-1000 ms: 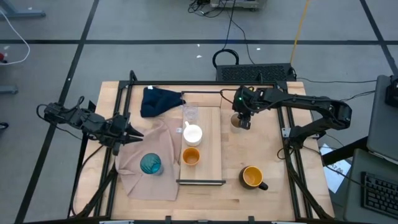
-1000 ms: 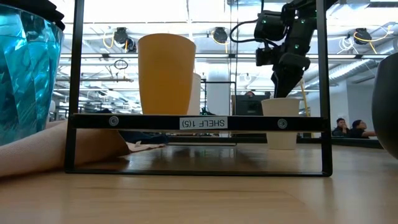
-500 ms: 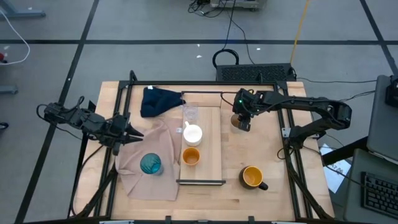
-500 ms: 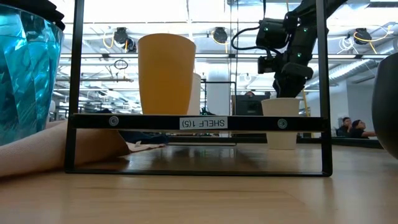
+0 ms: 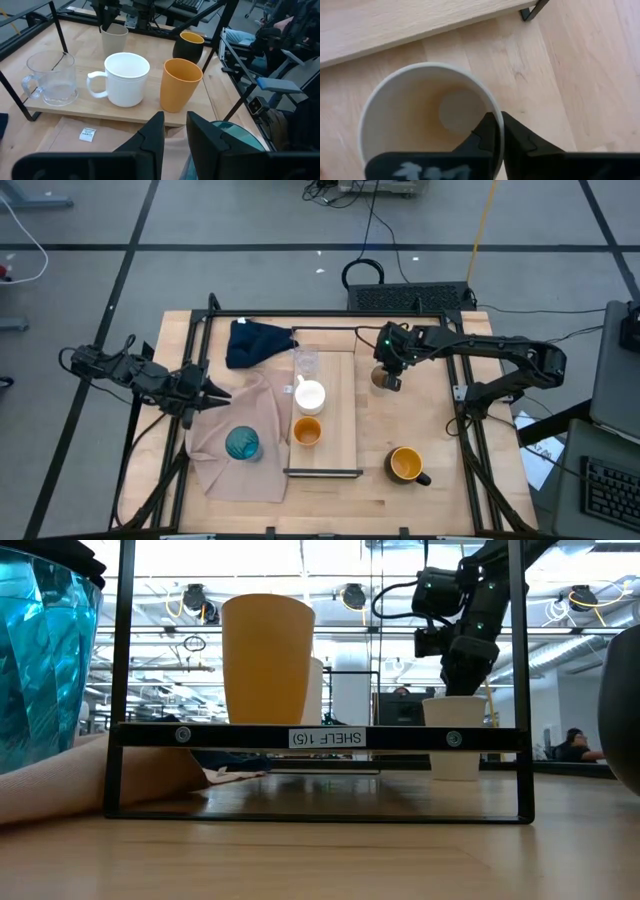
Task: Stack small to large cups/mugs on shelf
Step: Put the brown cup on the shelf, then put the black mug on the shelf
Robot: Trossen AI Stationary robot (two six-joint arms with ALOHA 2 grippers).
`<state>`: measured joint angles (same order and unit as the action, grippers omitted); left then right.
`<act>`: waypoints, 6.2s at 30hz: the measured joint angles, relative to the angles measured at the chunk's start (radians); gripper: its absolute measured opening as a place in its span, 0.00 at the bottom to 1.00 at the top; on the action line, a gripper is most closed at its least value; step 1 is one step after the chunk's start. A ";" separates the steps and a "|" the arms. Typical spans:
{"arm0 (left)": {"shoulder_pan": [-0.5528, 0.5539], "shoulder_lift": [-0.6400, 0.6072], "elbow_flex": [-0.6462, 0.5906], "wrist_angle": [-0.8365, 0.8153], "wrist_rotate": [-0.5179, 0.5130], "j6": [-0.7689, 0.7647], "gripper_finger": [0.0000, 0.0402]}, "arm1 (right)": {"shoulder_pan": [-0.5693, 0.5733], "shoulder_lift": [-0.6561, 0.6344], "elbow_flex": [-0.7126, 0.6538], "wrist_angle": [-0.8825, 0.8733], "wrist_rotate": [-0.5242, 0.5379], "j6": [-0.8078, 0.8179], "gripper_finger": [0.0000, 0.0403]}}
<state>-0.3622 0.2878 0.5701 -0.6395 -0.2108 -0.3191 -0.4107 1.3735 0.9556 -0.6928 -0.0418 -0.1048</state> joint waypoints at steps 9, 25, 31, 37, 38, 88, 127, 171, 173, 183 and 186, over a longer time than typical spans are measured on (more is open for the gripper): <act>0.000 0.000 0.000 0.002 0.000 -0.008 0.20 | 0.000 -0.026 0.108 -0.014 -0.010 -0.022 0.00; 0.000 0.000 0.000 0.003 -0.001 0.006 0.20 | -0.015 0.012 0.452 -0.131 -0.105 0.033 0.00; 0.000 0.000 -0.001 0.003 -0.001 0.003 0.20 | -0.015 0.120 0.535 -0.189 -0.146 0.032 0.00; 0.000 0.000 -0.001 -0.001 0.000 0.004 0.20 | -0.015 0.228 0.587 -0.210 -0.159 -0.014 0.00; 0.000 0.000 -0.001 -0.001 0.000 0.004 0.20 | -0.015 0.243 0.592 -0.210 -0.176 -0.017 0.00; 0.000 0.000 -0.001 -0.023 0.002 0.007 0.20 | -0.058 0.554 0.786 -0.279 -0.227 -0.168 0.07; 0.000 0.000 -0.001 -0.010 0.002 -0.004 0.20 | 0.145 -0.035 0.786 -0.391 -0.138 -0.125 0.32; 0.000 0.055 -0.001 0.069 -0.045 -0.001 0.20 | 0.725 -0.792 -0.310 0.257 -0.113 0.516 0.32; 0.000 0.071 -0.001 0.069 -0.056 -0.001 0.20 | 0.779 -0.792 -0.293 0.257 -0.077 0.544 0.32; 0.000 0.123 -0.001 0.089 -0.061 0.015 0.20 | 1.035 -0.594 -0.207 0.159 0.147 0.707 0.32; 0.000 0.125 -0.001 0.129 -0.062 0.051 0.20 | 1.071 -0.504 -0.140 0.082 0.172 0.738 0.32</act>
<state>-0.3625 0.4129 0.5694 -0.5110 -0.2723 -0.2682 0.6599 0.8695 0.8157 -0.6107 0.1301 0.6336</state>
